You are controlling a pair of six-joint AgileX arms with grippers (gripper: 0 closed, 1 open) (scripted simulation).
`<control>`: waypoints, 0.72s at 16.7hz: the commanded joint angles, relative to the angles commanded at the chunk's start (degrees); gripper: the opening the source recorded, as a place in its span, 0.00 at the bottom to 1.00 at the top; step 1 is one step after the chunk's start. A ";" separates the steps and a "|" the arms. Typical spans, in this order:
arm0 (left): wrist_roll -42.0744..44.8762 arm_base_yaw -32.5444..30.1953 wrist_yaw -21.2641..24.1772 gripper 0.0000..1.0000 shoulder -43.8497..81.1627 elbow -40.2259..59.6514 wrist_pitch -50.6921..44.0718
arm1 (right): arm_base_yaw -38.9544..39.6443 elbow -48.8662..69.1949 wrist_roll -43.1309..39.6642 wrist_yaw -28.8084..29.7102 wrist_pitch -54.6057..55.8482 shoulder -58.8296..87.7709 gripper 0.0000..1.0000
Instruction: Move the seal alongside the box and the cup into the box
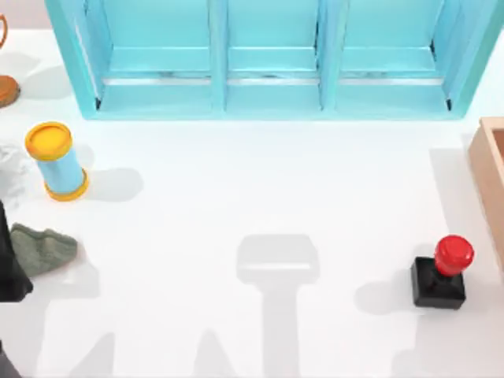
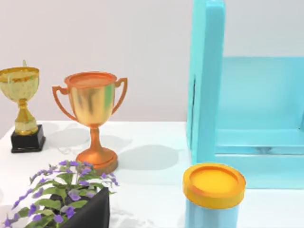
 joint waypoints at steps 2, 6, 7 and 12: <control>0.00 0.00 0.00 1.00 0.00 0.00 0.00 | -0.31 0.71 -0.37 -1.61 5.41 0.23 0.00; 0.00 0.00 0.00 1.00 0.00 0.00 0.00 | -0.75 -2.22 -0.38 -1.33 9.54 0.90 0.00; 0.00 0.00 0.00 1.00 0.00 0.00 0.00 | -0.65 -4.08 -0.14 -0.56 9.18 1.14 0.00; 0.00 0.00 0.00 1.00 0.00 0.00 0.00 | 0.83 -14.14 1.76 3.84 6.54 2.53 0.00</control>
